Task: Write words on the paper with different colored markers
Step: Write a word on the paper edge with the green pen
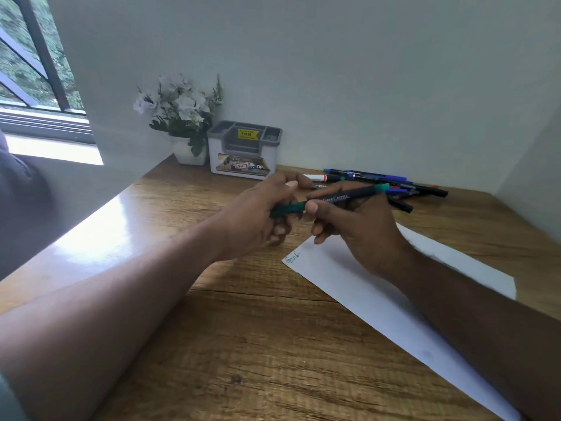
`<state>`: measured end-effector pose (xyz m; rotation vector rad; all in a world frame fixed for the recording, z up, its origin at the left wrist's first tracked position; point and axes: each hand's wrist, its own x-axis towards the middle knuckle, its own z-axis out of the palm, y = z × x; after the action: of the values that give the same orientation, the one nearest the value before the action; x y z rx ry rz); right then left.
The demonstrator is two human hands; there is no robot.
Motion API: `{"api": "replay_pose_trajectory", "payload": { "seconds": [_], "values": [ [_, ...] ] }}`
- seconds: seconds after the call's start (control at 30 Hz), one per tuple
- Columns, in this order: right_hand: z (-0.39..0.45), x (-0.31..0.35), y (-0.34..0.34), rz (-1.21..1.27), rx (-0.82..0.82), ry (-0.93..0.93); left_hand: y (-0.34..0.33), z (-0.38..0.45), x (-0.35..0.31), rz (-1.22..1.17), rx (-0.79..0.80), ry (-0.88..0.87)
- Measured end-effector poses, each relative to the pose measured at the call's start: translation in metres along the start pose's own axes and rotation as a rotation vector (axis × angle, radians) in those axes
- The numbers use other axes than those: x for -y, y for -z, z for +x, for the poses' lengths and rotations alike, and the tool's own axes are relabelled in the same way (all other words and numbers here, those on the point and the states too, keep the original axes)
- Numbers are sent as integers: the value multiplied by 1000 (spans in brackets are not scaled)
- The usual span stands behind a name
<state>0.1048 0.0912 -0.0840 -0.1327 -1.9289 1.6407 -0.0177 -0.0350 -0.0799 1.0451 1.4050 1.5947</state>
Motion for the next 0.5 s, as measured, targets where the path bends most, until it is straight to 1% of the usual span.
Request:
{"api": "replay_pose_trajectory", "payload": {
  "seconds": [0.13, 0.27, 0.33, 0.37, 0.43, 0.47, 0.5],
  "values": [
    [3, 2, -1, -14, 7, 43, -9, 5, 4, -72, -85, -51],
    [5, 8, 2, -81, 23, 55, -22, 6, 7, -156, -40, -57],
    [5, 10, 4, -123, 46, 24, -21, 8, 9, -142, -46, -64],
    [6, 10, 4, -143, 50, 5, -16, 10, 9, -63, -90, -85],
    [7, 11, 6, -186, 44, -24, 0, 15, 10, 208, -242, -149],
    [7, 11, 7, -254, 53, -8, 10, 16, 10, 321, -332, -173],
    [8, 12, 10, -386, 83, 34, 19, 18, 10, 393, -410, -187]
  ]
}}
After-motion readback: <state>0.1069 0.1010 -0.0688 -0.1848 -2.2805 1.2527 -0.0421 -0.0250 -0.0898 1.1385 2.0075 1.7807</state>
